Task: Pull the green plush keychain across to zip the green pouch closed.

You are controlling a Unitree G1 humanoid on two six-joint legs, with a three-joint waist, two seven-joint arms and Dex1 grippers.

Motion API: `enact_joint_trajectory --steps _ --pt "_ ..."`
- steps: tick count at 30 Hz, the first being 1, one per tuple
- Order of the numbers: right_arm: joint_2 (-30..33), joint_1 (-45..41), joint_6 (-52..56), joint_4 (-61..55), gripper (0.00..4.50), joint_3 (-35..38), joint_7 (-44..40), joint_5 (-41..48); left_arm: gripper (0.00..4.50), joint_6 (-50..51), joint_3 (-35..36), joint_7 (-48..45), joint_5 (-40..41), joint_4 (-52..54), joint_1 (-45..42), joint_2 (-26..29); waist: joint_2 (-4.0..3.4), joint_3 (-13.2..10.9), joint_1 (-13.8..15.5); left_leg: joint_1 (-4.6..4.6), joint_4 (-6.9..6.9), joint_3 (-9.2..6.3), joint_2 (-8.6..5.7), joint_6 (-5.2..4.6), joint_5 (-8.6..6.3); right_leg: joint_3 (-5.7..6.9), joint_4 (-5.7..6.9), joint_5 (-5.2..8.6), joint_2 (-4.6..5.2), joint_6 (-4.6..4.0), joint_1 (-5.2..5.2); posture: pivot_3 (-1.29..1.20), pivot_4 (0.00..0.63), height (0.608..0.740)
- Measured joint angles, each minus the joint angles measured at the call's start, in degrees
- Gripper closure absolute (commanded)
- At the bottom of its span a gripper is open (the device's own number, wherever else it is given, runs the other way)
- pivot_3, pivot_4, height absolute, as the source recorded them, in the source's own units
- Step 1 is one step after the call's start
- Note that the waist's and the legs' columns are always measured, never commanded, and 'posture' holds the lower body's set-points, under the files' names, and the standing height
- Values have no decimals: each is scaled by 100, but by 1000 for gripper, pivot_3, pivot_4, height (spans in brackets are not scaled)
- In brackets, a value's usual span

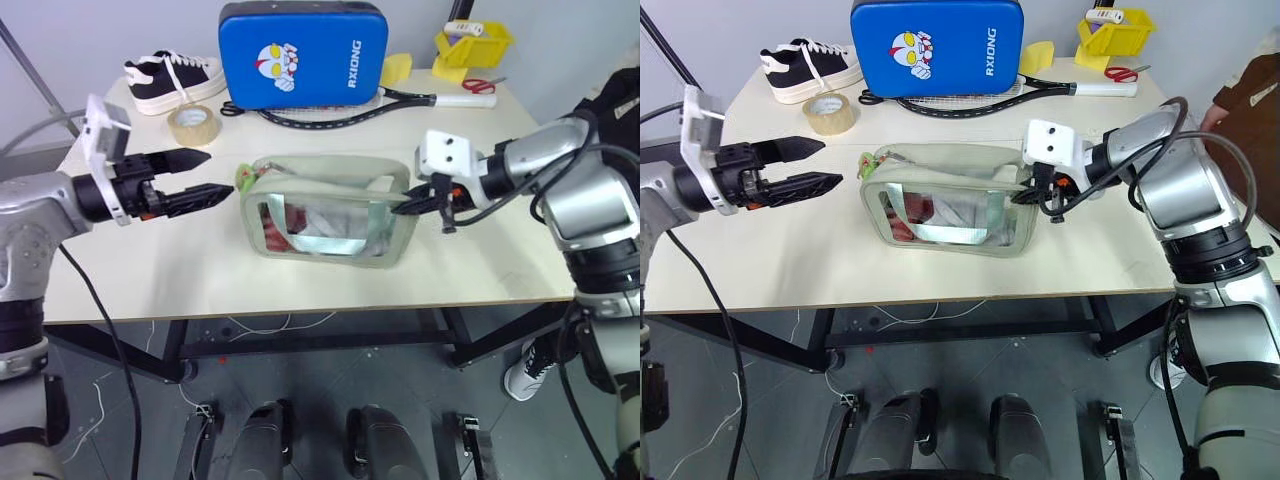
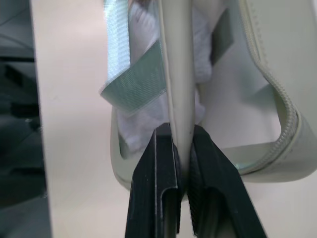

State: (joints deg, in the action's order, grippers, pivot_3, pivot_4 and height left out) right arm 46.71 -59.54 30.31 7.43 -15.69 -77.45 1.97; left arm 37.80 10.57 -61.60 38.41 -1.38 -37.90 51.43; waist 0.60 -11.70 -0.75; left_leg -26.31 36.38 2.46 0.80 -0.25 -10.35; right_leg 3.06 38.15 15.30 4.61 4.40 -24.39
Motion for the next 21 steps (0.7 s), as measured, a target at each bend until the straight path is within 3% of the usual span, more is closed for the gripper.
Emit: enact_joint_trajectory --steps 13,21 --pt "-98 -169 -240 350 4469 -23 149 -141 0 -1563 -805 -449 -1346 -1814 -646 -711 0 0 13 -10 21 7 0 -4 -2 -2 2 -4 0 4 -1 0 150 740" --pt "-71 -135 -85 148 4469 -21 152 -110 0 -1302 -467 -744 -1213 -2630 -1192 -631 0 0 3 -12 21 7 2 -6 -3 -2 3 -5 -1 5 -4 0 150 740"
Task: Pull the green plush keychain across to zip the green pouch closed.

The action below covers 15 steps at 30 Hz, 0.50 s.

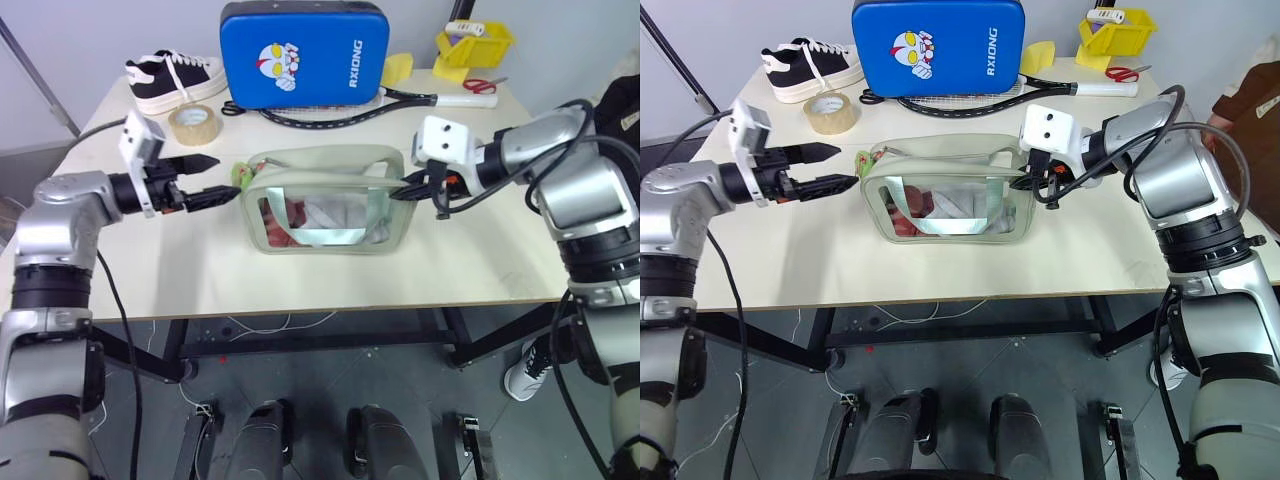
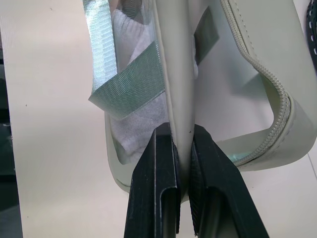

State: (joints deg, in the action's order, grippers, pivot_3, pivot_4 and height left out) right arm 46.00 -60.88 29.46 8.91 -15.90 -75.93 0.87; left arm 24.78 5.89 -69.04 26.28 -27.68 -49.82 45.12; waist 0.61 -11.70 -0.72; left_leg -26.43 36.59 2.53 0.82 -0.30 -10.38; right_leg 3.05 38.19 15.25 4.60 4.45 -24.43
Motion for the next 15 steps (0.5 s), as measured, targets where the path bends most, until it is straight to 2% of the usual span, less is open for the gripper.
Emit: enact_joint_trajectory --steps 6,9,14,15 --pt "13 24 31 -52 4469 8 20 16 0 -456 7 131 -322 -878 -175 -215 0 0 20 -6 17 -1 0 -5 -3 1 4 -1 0 3 2 0 150 740" --pt "8 25 32 -67 4500 9 31 24 891 -848 -121 253 -611 -1491 -479 -615 0 0 52 -11 35 -4 -2 -13 -8 4 5 -5 0 9 8 0 150 740" --pt "2 26 63 -76 4500 9 36 47 3386 -1335 -295 316 -992 -2233 -888 -1040 1 0 21 -15 44 2 -5 -27 -17 2 3 -7 1 12 7 0 150 740" --pt "4 29 77 -81 4500 9 36 48 4019 -1430 -302 323 -1069 -2337 -944 -1058 1 0 14 -15 44 3 -5 -27 -17 2 4 -7 1 13 7 0 150 740"
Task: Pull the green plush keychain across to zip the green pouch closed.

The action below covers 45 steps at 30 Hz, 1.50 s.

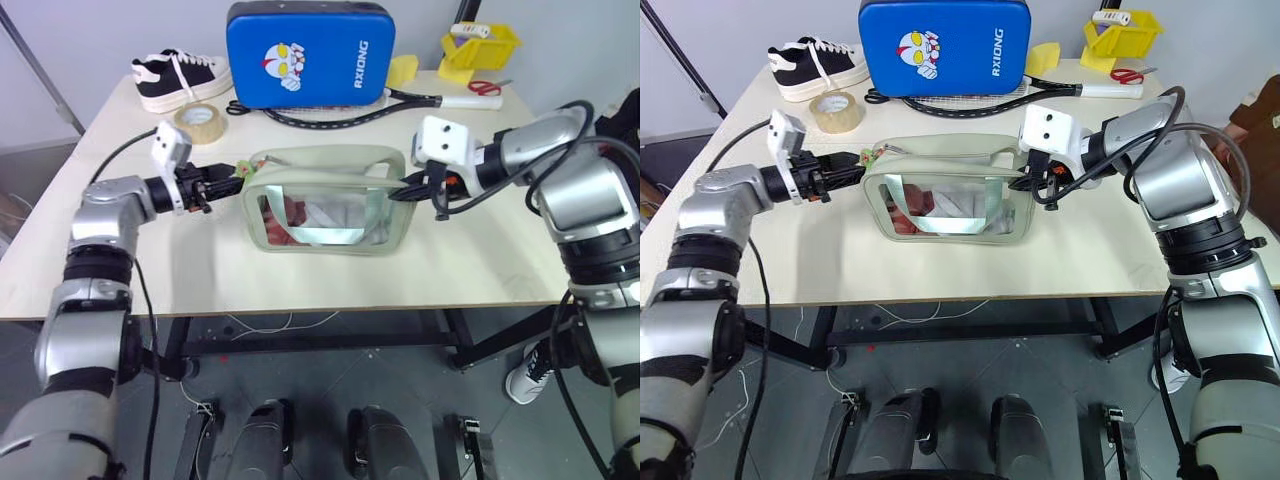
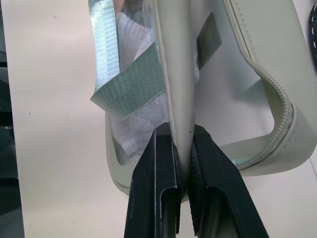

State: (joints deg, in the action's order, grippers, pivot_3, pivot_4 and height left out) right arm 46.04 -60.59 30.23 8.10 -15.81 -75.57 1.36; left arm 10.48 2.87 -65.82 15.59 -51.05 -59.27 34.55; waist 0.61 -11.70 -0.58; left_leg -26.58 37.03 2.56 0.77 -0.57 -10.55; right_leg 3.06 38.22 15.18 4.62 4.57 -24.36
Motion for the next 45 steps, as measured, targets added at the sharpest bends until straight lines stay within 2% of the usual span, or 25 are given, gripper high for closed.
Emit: enact_joint_trajectory --steps 1,7,12,17,21,24,26,31,42,45 --pt "2 8 20 -9 4500 1 0 2 4436 -60 -2 4 -50 -72 -37 -1 0 0 -6 1 0 0 0 0 0 0 0 0 0 0 0 0 150 740" --pt "3 96 94 -125 4500 46 41 17 4436 -235 6 -52 -213 -209 -119 22 0 0 -12 2 0 0 3 -1 -1 -1 1 0 0 0 0 0 150 740" --pt "3 117 140 -138 4500 51 95 66 4436 -141 74 -220 -221 -140 -119 339 0 0 -14 1 0 0 4 -1 -1 0 1 0 0 0 0 0 150 740" --pt "4 171 158 -171 4500 58 158 120 4436 1044 307 -854 390 851 -178 585 1 0 8 -2 4 -4 5 -1 -1 0 1 0 2 0 0 0 150 740" --pt "-30 170 156 -168 4500 58 222 123 4436 1425 177 -626 502 1633 -469 98 1 0 84 5 10 -6 2 -2 -2 -1 -1 -1 3 2 15 0 150 740" --pt "-89 170 156 -160 4500 55 265 121 3596 1577 -117 -355 389 1718 -481 -317 1 0 88 3 10 -4 1 -2 -2 -2 1 -2 1 3 10 0 150 740" --pt "-104 170 156 -157 4500 54 287 121 2615 1722 -224 -251 346 1670 -506 -447 1 0 71 2 9 0 1 -4 -3 -4 1 -2 1 3 4 0 150 740" --pt "-103 170 205 -158 4500 55 340 125 76 1755 -368 -146 150 1681 -604 -365 1 0 -1 2 7 0 2 -5 -3 -5 1 -2 -1 4 3 0 150 740" --pt "-127 170 279 -109 4500 54 554 121 76 1751 -169 -275 126 1519 -674 377 1 0 -1 2 7 0 4 -5 -4 -5 0 -2 0 3 3 0 150 740" --pt "-153 169 277 -92 4500 54 565 120 76 1888 -81 -530 309 1870 -486 525 1 0 -7 1 7 3 4 -6 -4 -8 -1 -2 2 3 3 0 150 740"
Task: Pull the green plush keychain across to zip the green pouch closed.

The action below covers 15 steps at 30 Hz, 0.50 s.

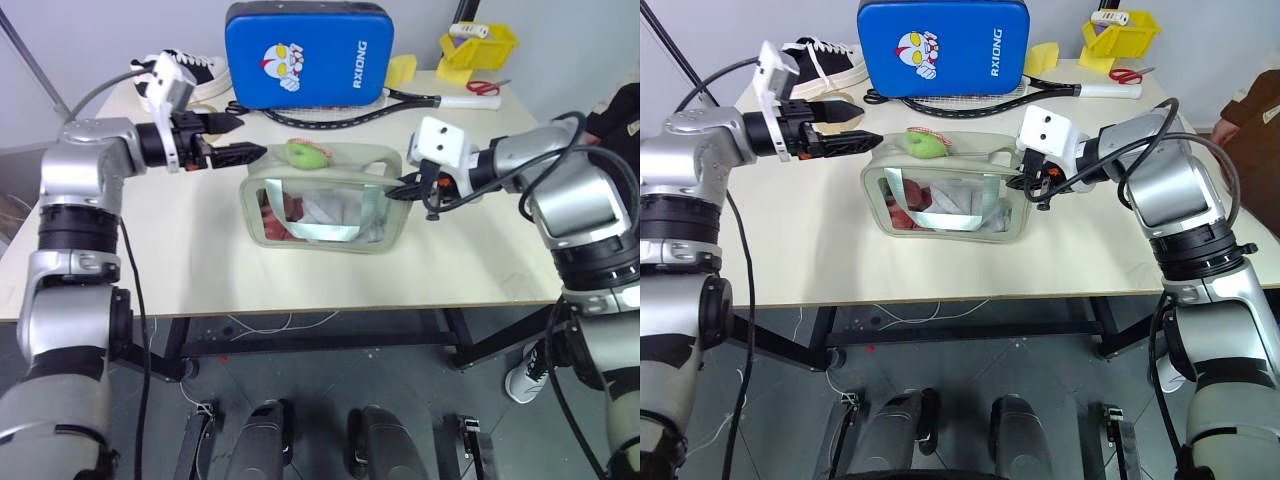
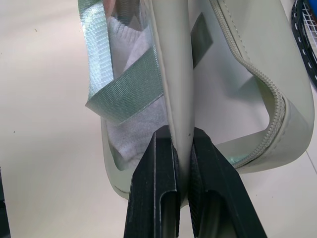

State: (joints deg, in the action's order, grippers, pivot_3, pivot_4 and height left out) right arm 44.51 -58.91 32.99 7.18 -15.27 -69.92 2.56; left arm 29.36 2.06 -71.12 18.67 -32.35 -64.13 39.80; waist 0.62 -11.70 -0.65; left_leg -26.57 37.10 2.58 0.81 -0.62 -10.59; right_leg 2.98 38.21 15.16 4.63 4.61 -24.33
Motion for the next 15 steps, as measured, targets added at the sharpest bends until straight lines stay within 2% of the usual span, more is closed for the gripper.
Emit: enact_joint_trajectory --steps 2,6,11,13,15 --pt "-23 1 -1 27 4500 0 8 1 76 168 -10 -382 254 615 420 117 0 0 -12 3 -3 6 1 0 0 -7 -1 0 0 0 -1 0 150 740" --pt "-26 2 -5 40 4500 0 -4 -2 1886 -81 -175 -499 172 1120 1247 190 0 0 -8 6 -1 5 3 0 0 -8 4 0 -2 -1 0 0 150 740" --pt "-13 2 -5 45 4500 0 -8 -14 4456 -444 -190 -166 -125 1291 1355 167 0 0 13 8 1 6 0 -3 -2 -8 2 0 1 -1 5 0 150 740" --pt "-14 2 -3 45 4500 0 -16 -15 4456 -576 -205 -59 -221 1287 1355 118 0 0 12 7 0 6 0 -3 -2 -8 2 0 1 0 4 0 150 740" --pt "-12 2 23 42 3696 0 -32 -8 4500 -653 -216 46 -296 1287 1355 93 0 0 10 7 1 7 0 -4 -2 -9 2 0 1 0 4 0 150 740"
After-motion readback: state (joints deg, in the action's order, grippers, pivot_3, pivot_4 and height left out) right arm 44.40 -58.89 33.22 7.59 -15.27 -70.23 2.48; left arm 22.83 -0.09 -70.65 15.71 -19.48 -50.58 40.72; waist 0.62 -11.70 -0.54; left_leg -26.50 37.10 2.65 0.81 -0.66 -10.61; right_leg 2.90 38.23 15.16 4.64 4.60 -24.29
